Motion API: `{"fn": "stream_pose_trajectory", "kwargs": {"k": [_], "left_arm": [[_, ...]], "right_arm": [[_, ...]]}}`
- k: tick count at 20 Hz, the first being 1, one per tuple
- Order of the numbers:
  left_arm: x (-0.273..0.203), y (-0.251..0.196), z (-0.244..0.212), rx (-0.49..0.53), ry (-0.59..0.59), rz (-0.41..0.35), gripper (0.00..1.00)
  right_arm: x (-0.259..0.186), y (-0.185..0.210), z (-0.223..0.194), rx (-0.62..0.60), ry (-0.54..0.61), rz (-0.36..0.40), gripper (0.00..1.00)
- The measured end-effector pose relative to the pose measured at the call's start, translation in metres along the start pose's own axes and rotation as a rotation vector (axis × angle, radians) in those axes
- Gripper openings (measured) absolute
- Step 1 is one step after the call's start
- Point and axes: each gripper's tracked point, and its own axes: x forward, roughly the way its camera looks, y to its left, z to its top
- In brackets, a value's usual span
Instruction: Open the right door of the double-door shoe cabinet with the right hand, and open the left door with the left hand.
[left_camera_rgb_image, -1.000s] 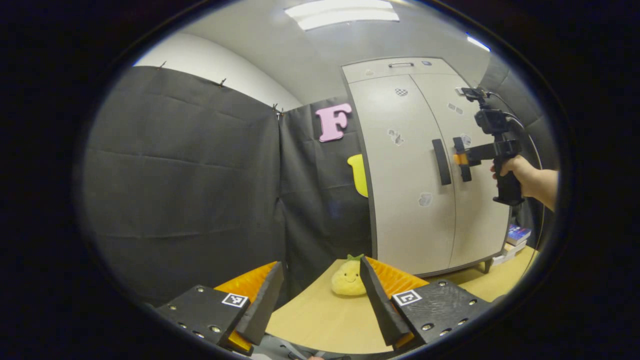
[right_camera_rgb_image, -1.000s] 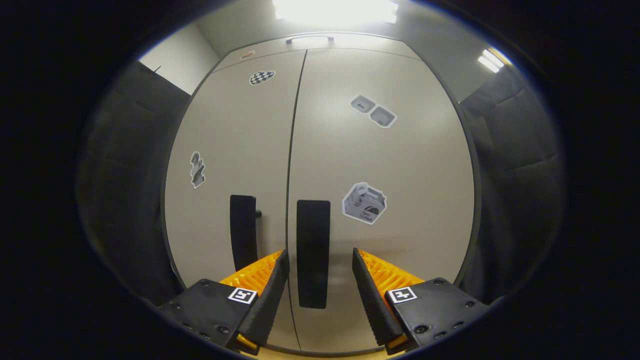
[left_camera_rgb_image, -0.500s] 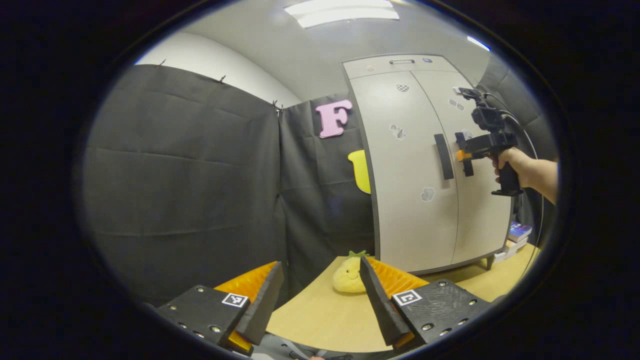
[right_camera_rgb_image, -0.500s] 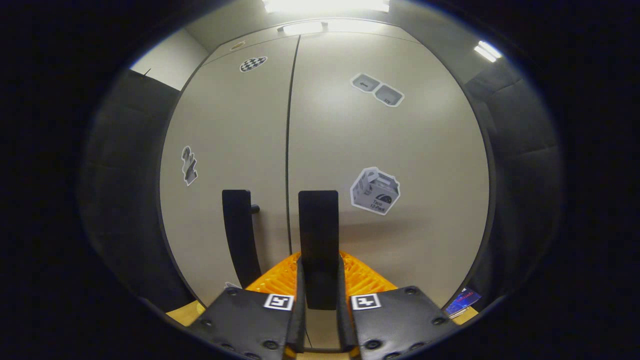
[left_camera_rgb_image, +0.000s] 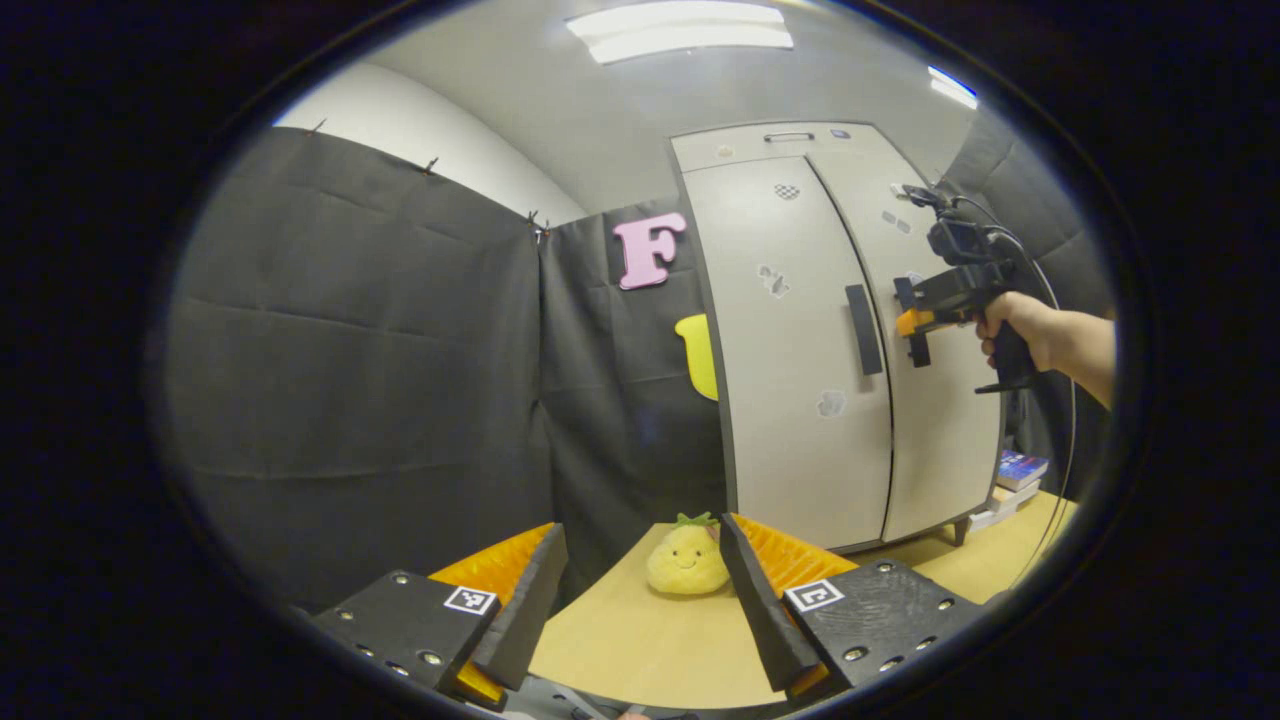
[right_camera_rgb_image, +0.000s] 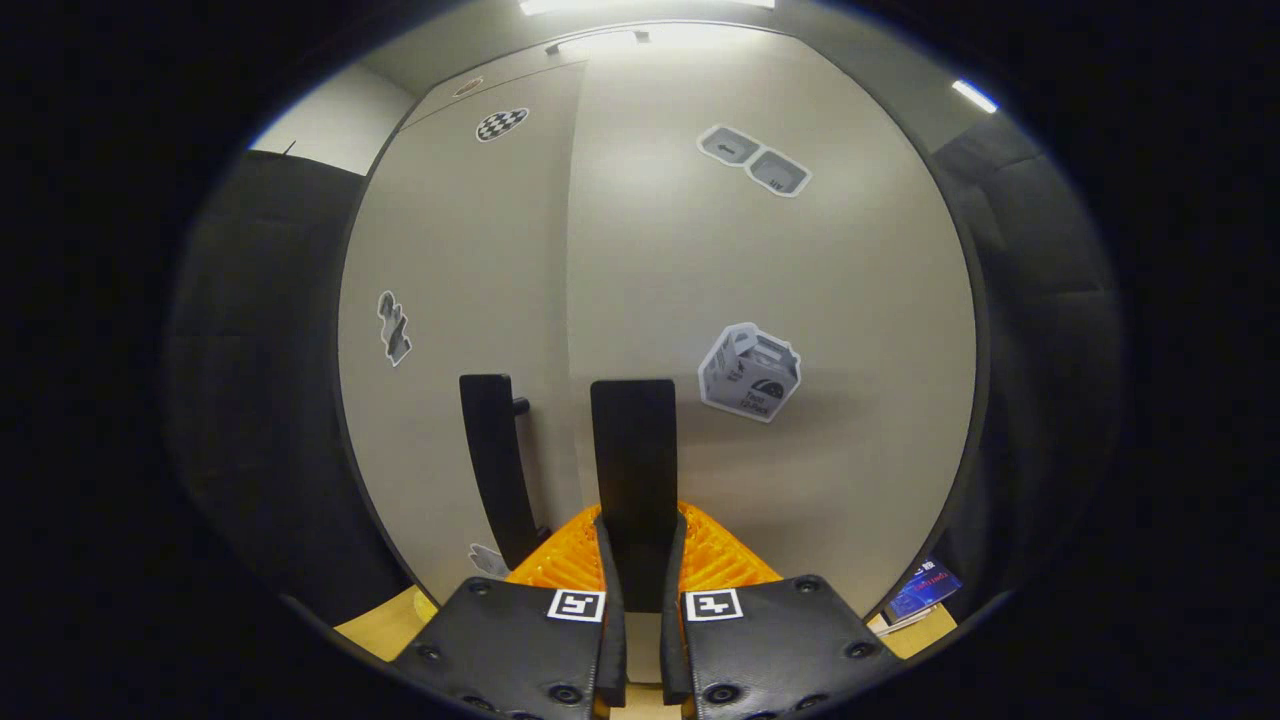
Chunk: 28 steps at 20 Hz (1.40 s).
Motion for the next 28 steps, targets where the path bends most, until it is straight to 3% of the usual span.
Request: {"fn": "stream_pose_trajectory", "kwargs": {"k": [7, 18, 19, 20, 28], "left_arm": [[-0.005, -0.013, 0.008, -0.016, -0.017, -0.039, 0.89], [-0.004, -0.073, 0.017, -0.015, -0.034, -0.166, 0.89], [-0.003, -0.077, 0.019, -0.015, -0.035, -0.175, 0.89], [-0.003, -0.083, 0.019, -0.016, -0.037, -0.185, 0.89], [0.004, -0.131, 0.029, -0.007, -0.056, -0.276, 0.89]], "right_arm": [[-0.007, -0.005, 0.0, 0.004, 0.031, 0.062, 0.15], [-0.028, -0.017, 0.001, 0.017, 0.056, 0.116, 0.15], [-0.03, -0.018, 0.001, 0.024, 0.06, 0.121, 0.12], [-0.032, -0.019, 0.001, 0.027, 0.063, 0.128, 0.15], [-0.051, -0.034, 0.004, 0.052, 0.054, 0.145, 0.15]]}}
